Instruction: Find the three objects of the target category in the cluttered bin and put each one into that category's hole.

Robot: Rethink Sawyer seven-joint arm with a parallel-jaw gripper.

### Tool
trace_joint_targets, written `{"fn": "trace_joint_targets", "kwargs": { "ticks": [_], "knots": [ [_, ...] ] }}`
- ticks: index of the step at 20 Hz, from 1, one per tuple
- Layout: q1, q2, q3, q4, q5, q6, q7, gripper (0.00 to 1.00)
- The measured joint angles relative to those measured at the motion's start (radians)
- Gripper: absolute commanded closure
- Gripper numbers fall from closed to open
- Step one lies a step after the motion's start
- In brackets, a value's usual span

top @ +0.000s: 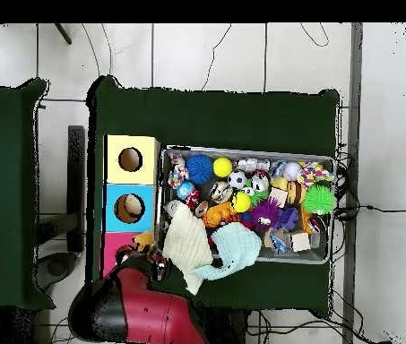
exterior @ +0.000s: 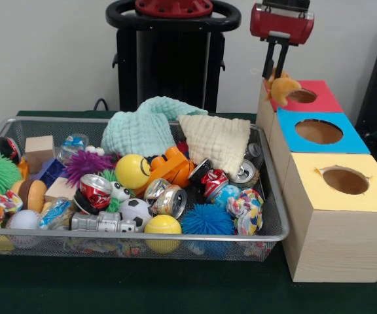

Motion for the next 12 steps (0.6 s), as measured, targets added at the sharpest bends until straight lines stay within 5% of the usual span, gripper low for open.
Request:
{"fn": "trace_joint_targets", "kwargs": {
  "ticks": [12],
  "knots": [
    [0.003,0.027,0.000,0.000,0.004,0.000,0.000,1.00]
  ]
}}
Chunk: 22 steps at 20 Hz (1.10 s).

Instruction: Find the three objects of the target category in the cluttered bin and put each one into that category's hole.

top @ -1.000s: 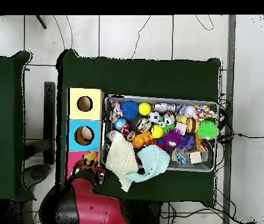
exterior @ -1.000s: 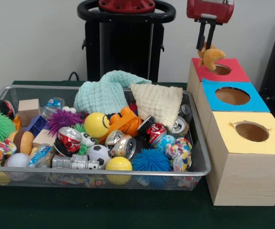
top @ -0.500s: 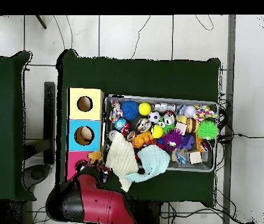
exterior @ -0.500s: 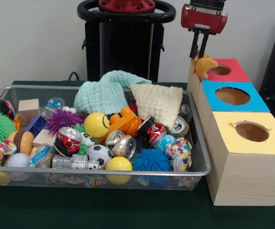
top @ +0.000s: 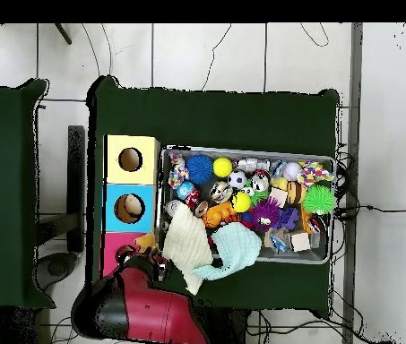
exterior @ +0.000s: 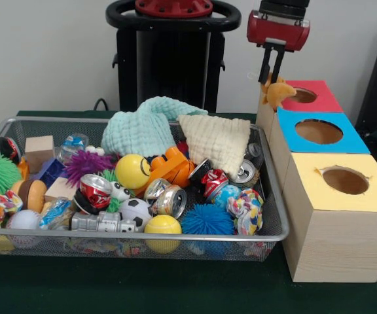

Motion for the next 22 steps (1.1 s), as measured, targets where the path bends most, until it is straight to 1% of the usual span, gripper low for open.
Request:
{"fn": "trace_joint_targets", "kwargs": {
  "ticks": [6,14,18,22],
  "knots": [
    [0.023,-0.007,0.000,-0.002,0.021,0.000,0.000,1.00],
    [0.082,-0.011,0.000,-0.010,0.054,0.003,0.000,1.00],
    [0.099,-0.012,0.000,-0.016,0.070,0.019,0.000,1.00],
    [0.105,-0.012,0.000,-0.029,0.083,0.058,0.000,1.00]
  ]
}}
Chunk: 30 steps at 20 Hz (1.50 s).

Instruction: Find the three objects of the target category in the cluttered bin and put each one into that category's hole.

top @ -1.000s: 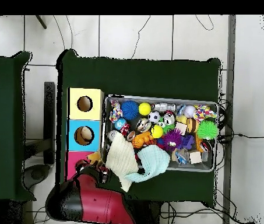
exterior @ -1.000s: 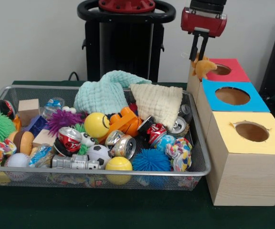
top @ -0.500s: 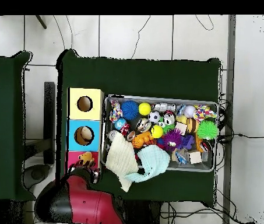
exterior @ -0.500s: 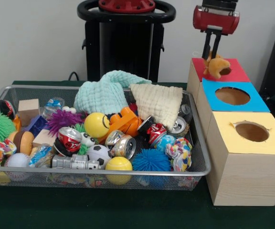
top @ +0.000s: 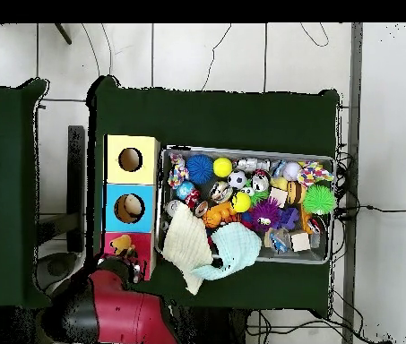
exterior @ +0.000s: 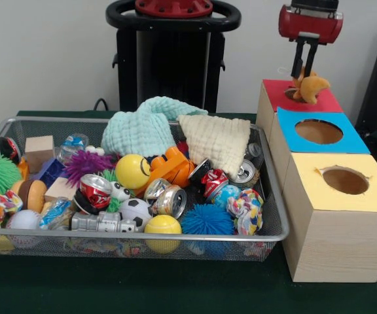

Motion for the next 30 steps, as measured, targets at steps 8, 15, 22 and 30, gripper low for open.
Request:
{"fn": "trace_joint_targets", "kwargs": {
  "ticks": [8,15,22,30],
  "knots": [
    [0.000,0.000,0.000,-0.021,0.010,0.066,0.000,1.00],
    [0.000,0.000,0.000,-0.023,0.022,0.098,0.000,1.00],
    [0.002,0.000,0.000,-0.025,0.022,0.116,0.000,1.00],
    [0.003,0.017,0.000,-0.034,0.022,0.173,0.000,1.00]
  ]
}}
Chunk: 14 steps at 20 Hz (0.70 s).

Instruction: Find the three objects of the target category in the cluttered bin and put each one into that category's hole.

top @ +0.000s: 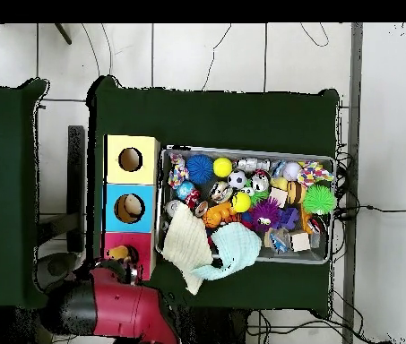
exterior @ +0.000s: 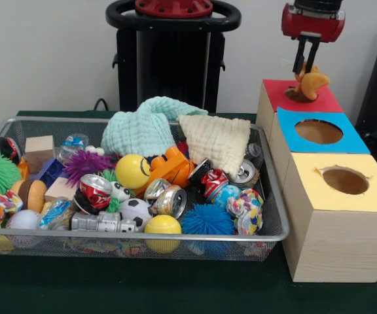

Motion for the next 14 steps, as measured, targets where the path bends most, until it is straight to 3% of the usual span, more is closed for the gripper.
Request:
{"fn": "trace_joint_targets", "kwargs": {
  "ticks": [14],
  "knots": [
    [0.003,0.037,-0.013,-0.008,0.000,0.067,0.000,1.00]
  ]
}}
